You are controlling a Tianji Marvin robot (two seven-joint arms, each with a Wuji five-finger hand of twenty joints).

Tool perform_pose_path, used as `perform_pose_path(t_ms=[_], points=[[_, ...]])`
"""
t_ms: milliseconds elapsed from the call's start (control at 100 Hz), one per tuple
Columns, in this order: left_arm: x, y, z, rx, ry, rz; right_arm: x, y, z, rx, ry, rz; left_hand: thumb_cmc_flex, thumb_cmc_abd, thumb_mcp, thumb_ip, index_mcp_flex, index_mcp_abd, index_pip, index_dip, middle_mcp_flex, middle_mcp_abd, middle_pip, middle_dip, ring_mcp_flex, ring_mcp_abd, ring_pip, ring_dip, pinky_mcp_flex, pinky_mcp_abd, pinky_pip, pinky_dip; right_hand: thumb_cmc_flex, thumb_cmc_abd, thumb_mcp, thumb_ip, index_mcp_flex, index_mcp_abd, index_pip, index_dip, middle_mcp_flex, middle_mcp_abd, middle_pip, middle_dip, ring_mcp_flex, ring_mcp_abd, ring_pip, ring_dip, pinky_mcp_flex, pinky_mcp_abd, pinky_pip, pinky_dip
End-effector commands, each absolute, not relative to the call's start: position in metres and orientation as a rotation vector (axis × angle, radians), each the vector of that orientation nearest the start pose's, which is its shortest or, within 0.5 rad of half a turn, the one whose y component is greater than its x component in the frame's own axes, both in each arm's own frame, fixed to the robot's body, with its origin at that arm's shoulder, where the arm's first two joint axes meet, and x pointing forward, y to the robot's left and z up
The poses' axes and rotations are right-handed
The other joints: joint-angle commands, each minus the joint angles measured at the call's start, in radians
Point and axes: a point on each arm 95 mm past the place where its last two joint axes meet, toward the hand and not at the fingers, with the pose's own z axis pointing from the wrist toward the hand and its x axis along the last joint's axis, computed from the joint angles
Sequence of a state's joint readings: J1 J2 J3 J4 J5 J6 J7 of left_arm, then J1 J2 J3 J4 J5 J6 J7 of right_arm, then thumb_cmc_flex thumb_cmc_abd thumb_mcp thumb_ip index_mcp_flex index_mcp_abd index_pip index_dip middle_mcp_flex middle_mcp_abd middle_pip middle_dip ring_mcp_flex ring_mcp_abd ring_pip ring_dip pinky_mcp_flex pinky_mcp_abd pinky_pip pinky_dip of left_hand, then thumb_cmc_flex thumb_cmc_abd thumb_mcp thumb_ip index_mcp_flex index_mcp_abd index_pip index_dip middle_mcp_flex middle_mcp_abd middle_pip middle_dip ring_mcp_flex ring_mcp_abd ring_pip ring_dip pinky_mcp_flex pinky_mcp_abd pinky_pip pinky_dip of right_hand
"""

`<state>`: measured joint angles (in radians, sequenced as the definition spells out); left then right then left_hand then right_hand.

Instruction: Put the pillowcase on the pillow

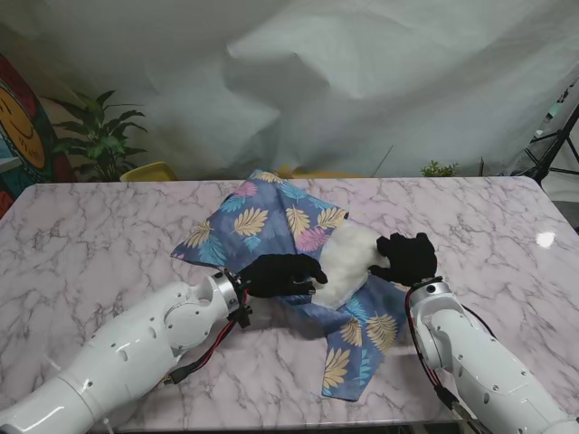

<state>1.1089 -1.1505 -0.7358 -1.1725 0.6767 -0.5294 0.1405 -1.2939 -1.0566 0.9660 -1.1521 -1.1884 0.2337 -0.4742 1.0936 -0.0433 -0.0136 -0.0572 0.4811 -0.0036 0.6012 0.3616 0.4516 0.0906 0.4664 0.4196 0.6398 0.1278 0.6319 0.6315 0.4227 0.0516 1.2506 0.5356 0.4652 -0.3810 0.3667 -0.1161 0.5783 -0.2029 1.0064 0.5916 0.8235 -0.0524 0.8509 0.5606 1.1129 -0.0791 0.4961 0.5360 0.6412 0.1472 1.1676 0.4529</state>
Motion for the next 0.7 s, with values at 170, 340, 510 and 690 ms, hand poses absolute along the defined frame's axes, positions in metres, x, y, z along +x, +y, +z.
perform_pose_path(t_ms=[170,340,510,690], points=[[0.462,-0.108,-0.295,-0.671,1.854,-1.925,0.447,-0.049,-0.361,0.776,1.327,1.174,-0.187,-0.020,0.008,0.034,-0.228,-0.007,-0.231,-0.079,-0.316,0.023,-0.388,-0.166,-0.545,0.088,-0.366,-0.220,-0.456,0.100,-0.594,-0.179,0.052,0.021,-0.010,0.031,-0.028,0.013,-0.004,-0.021,-0.035,0.004,-0.025,-0.015,-0.016,0.012,-0.043,-0.014,-0.020,0.037,-0.012,-0.014],[0.474,-0.111,-0.280,-0.575,2.058,-1.722,0.442,-0.048,-0.361,0.776,1.319,1.183,-0.263,-0.147,0.051,0.030,-0.346,0.017,-0.634,-0.288,-0.376,0.083,-0.506,-0.407,-0.638,0.205,-0.623,-0.377,-0.448,0.295,-0.980,-0.308,0.053,0.022,-0.010,0.031,-0.028,0.015,-0.006,-0.026,-0.035,0.004,-0.026,-0.019,-0.016,0.014,-0.043,-0.016,-0.022,0.038,-0.012,-0.017],[0.474,-0.116,-0.296,-0.541,2.165,-1.693,0.434,-0.049,-0.360,0.767,1.300,1.190,-0.325,-0.281,0.450,-0.010,-0.346,-0.039,-0.657,-0.381,-0.374,0.065,-0.505,-0.407,-0.638,0.211,-0.622,-0.373,-0.302,0.424,-1.076,-0.298,0.051,0.025,-0.011,0.031,-0.024,0.013,-0.006,-0.031,-0.032,0.002,-0.026,-0.022,-0.016,0.011,-0.042,-0.016,-0.024,0.040,-0.013,-0.020],[0.471,-0.118,-0.326,-0.601,2.268,-1.730,0.417,-0.050,-0.355,0.772,1.251,1.203,-0.169,-0.280,0.482,0.002,-0.344,-0.127,-0.657,-0.381,-0.372,0.031,-0.505,-0.407,-0.622,0.210,-0.604,-0.389,-0.223,0.489,-1.070,-0.304,0.052,0.028,-0.011,0.032,-0.018,0.012,-0.003,-0.032,-0.028,0.003,-0.025,-0.024,-0.016,0.012,-0.042,-0.017,-0.026,0.044,-0.014,-0.023]])
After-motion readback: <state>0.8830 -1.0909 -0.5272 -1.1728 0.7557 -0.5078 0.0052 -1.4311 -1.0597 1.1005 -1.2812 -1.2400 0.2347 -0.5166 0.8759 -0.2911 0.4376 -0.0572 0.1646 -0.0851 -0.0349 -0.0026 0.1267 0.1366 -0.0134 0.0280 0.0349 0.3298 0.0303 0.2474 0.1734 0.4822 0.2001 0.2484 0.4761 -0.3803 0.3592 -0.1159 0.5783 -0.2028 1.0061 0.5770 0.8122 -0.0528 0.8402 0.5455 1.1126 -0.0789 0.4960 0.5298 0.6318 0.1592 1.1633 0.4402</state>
